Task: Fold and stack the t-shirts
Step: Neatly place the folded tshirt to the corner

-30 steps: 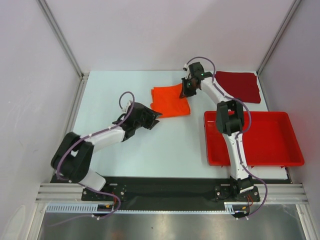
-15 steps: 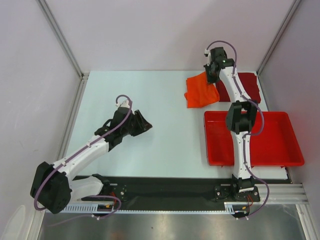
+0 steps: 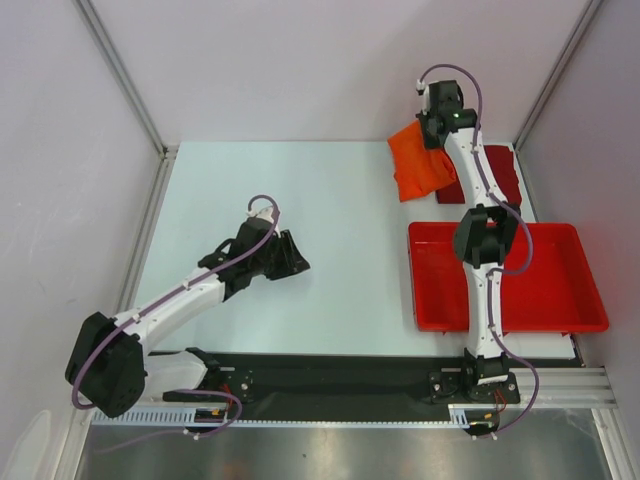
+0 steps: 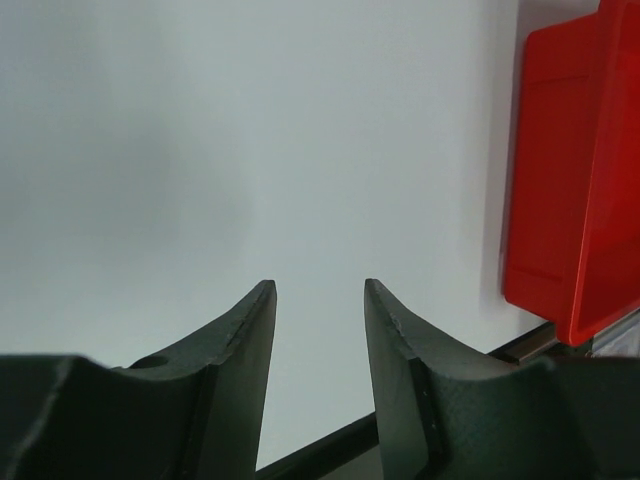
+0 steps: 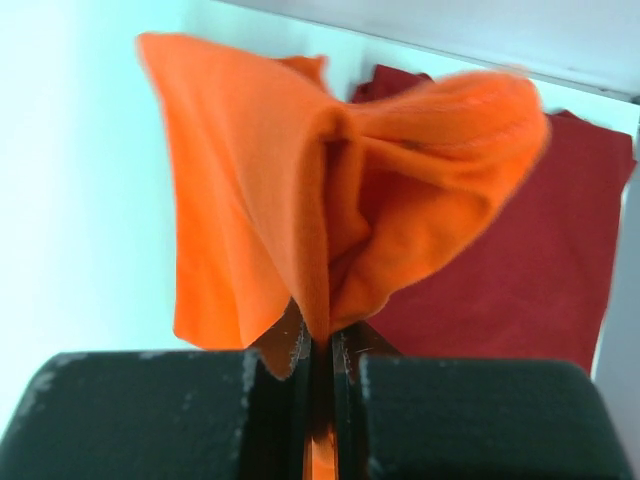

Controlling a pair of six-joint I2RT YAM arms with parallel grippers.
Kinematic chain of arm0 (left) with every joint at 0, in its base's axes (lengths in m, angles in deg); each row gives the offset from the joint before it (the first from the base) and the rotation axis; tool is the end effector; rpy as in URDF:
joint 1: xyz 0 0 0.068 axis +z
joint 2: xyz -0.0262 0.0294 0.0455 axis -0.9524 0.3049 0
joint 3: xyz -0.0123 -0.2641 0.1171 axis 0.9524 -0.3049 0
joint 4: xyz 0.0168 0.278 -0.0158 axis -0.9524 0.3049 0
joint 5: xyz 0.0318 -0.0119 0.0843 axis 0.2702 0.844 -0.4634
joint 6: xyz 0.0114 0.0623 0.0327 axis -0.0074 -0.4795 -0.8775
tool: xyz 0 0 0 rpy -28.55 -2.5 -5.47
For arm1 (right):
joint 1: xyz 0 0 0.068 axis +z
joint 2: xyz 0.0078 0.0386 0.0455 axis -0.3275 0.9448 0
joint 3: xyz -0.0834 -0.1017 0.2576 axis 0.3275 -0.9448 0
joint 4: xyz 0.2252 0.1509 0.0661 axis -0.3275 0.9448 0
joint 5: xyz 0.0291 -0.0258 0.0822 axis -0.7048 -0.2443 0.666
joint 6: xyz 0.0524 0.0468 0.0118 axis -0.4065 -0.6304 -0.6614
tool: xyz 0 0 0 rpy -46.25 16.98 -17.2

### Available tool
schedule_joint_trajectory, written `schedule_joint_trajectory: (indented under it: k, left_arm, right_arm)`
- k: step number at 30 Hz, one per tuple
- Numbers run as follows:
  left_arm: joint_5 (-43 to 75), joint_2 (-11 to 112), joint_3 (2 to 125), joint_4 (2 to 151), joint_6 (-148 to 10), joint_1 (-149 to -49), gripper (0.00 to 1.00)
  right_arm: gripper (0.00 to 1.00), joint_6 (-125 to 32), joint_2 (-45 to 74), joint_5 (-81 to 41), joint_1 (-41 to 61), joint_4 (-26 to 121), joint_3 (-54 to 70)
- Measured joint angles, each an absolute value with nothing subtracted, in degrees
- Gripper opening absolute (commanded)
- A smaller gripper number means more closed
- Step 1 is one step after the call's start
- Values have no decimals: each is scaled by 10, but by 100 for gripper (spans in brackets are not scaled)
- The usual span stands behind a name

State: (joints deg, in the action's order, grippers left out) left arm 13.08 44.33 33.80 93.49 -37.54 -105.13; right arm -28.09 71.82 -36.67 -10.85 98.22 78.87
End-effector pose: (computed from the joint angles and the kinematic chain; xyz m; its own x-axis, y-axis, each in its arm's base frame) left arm 0.2328 -0.1568 0.2229 -0.8145 -0.2790 -0.5086 0.0589 0.8325 -0.5509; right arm 0.5738 0.0740 0.3084 -0.6548 -0.2960 -0.6954 -0.1622 0.9537 -0.2532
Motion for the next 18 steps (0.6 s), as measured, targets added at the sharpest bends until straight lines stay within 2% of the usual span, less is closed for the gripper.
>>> schedule_joint_trajectory:
  k: [18]
  left_arm:
    - [145, 467, 356, 955, -389, -1051, 45]
  right_arm:
    - [0, -263, 671, -374, -122, 998, 782]
